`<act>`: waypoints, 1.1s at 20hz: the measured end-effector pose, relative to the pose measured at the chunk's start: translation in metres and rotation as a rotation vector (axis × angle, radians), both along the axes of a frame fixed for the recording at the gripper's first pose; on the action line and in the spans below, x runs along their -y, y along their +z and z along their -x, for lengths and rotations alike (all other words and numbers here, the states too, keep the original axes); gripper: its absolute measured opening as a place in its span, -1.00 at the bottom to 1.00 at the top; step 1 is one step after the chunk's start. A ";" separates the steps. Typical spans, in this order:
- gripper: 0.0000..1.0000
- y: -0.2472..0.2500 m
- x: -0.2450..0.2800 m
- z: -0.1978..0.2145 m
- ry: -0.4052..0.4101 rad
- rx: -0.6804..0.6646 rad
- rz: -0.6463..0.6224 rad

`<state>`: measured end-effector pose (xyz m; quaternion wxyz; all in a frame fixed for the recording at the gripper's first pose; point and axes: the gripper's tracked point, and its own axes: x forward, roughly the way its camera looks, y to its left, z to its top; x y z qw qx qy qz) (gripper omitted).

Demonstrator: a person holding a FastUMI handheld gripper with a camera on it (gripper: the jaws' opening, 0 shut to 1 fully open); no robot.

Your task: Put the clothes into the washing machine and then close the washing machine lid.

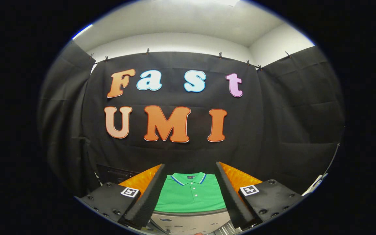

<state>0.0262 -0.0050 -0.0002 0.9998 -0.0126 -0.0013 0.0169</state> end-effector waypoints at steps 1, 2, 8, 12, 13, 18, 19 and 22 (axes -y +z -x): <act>0.93 0.001 0.002 -0.001 -0.002 0.002 -0.003; 0.93 0.001 0.003 -0.002 -0.002 0.001 -0.005; 0.93 -0.012 0.013 -0.027 -0.009 -0.030 0.002; 0.93 -0.038 0.024 -0.063 -0.014 -0.090 0.007; 0.93 -0.046 0.028 -0.074 -0.016 -0.107 0.016; 0.94 -0.082 0.026 -0.134 0.019 -0.175 0.004; 0.94 -0.092 0.027 -0.146 0.026 -0.193 0.001; 0.94 -0.122 0.031 -0.182 0.027 -0.262 -0.013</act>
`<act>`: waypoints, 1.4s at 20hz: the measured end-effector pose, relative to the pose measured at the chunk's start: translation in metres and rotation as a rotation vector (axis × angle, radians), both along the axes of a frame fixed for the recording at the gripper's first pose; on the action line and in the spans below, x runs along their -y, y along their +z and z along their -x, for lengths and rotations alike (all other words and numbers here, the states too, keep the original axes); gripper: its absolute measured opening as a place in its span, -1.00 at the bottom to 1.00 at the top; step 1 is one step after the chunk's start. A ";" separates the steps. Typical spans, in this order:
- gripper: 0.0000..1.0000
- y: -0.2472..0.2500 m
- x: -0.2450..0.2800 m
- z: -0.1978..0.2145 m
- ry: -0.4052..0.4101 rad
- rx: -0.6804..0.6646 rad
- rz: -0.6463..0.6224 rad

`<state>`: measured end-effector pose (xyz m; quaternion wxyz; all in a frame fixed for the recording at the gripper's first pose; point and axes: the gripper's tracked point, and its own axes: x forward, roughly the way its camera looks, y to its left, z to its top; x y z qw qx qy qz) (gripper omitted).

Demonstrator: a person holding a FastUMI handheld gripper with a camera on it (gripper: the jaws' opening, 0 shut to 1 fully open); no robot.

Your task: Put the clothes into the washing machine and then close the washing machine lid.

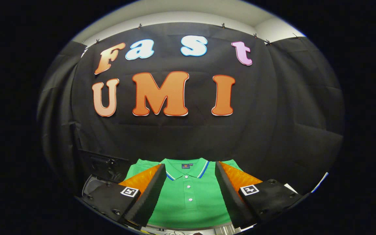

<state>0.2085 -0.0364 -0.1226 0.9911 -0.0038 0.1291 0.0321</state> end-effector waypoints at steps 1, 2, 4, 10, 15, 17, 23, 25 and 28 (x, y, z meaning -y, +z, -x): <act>0.94 -0.013 0.001 -0.011 -0.003 -0.030 -0.007; 0.94 -0.025 0.002 -0.021 -0.004 -0.061 -0.011; 0.94 -0.052 0.002 -0.039 -0.005 -0.127 -0.016; 0.94 -0.111 -0.002 -0.070 0.010 -0.285 0.007; 0.95 -0.142 -0.007 -0.072 0.013 -0.397 -0.021; 0.96 -0.144 -0.007 -0.073 0.010 -0.406 -0.030; 0.96 -0.145 -0.012 -0.068 0.018 -0.465 -0.005; 0.67 -0.147 -0.012 -0.068 0.019 -0.490 -0.017; 0.24 -0.145 -0.019 -0.066 0.050 -0.522 -0.003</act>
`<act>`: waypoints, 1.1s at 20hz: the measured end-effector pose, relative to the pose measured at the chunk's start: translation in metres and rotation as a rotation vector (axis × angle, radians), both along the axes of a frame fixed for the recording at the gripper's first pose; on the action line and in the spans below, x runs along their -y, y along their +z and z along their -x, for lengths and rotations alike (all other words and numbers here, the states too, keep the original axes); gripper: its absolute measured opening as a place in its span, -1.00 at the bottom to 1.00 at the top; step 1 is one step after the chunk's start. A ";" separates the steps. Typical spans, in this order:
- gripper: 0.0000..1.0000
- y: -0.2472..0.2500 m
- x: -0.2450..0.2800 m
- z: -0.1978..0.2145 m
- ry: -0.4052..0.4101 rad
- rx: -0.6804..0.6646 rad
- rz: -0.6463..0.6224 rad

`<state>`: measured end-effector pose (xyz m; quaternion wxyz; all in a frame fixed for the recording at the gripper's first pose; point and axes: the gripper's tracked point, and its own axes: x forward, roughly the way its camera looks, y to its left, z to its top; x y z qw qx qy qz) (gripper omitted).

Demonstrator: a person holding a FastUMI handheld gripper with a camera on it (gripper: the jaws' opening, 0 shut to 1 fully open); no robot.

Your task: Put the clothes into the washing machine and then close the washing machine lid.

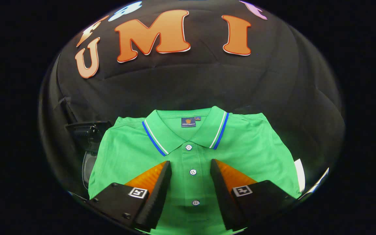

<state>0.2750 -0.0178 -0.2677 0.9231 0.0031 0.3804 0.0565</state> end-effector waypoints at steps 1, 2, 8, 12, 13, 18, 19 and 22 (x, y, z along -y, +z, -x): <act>0.09 0.001 -0.003 -0.001 0.011 -0.007 0.005; -0.05 0.002 -0.002 -0.003 0.022 -0.011 0.012; -0.53 0.003 -0.009 0.001 -0.021 -0.122 0.036; -0.79 0.003 -0.008 -0.001 -0.004 -0.112 0.027; -0.79 0.003 -0.007 -0.001 0.008 -0.103 0.015; -0.80 0.012 -0.003 -0.004 -0.058 0.031 -0.290; -0.80 0.012 0.002 -0.002 -0.081 0.043 -0.360; -0.80 0.012 0.003 -0.003 -0.076 0.082 -0.382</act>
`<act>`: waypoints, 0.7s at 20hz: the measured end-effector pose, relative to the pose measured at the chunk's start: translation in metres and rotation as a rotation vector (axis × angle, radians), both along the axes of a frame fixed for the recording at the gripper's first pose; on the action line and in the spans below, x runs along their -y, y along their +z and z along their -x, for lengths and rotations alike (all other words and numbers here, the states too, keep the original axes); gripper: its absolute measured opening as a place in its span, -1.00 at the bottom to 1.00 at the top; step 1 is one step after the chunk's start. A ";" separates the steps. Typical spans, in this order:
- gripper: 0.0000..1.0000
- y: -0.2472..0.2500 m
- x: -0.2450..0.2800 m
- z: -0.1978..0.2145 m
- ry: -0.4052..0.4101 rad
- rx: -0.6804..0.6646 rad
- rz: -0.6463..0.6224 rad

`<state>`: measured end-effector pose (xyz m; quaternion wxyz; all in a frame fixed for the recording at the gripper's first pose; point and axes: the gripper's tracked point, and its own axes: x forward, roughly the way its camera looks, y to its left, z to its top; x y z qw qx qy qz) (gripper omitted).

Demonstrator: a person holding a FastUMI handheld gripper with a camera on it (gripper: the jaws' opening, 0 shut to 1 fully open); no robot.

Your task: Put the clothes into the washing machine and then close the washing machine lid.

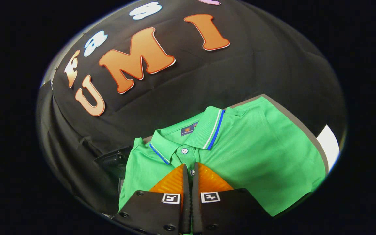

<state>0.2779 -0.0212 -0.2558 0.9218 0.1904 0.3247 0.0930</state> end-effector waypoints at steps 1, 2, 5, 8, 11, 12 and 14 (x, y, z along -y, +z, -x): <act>-0.80 0.000 -0.001 0.001 0.013 0.004 0.016; -0.80 0.002 -0.001 0.000 0.020 0.021 0.024; -0.80 0.015 0.000 -0.001 0.025 0.054 0.003; -0.81 0.038 -0.003 -0.001 0.008 0.090 -0.086; -0.81 0.058 -0.006 0.006 0.016 0.085 -0.221; -0.81 0.065 -0.010 0.011 0.007 0.080 -0.282; -0.81 0.075 -0.015 0.017 -0.019 0.098 -0.306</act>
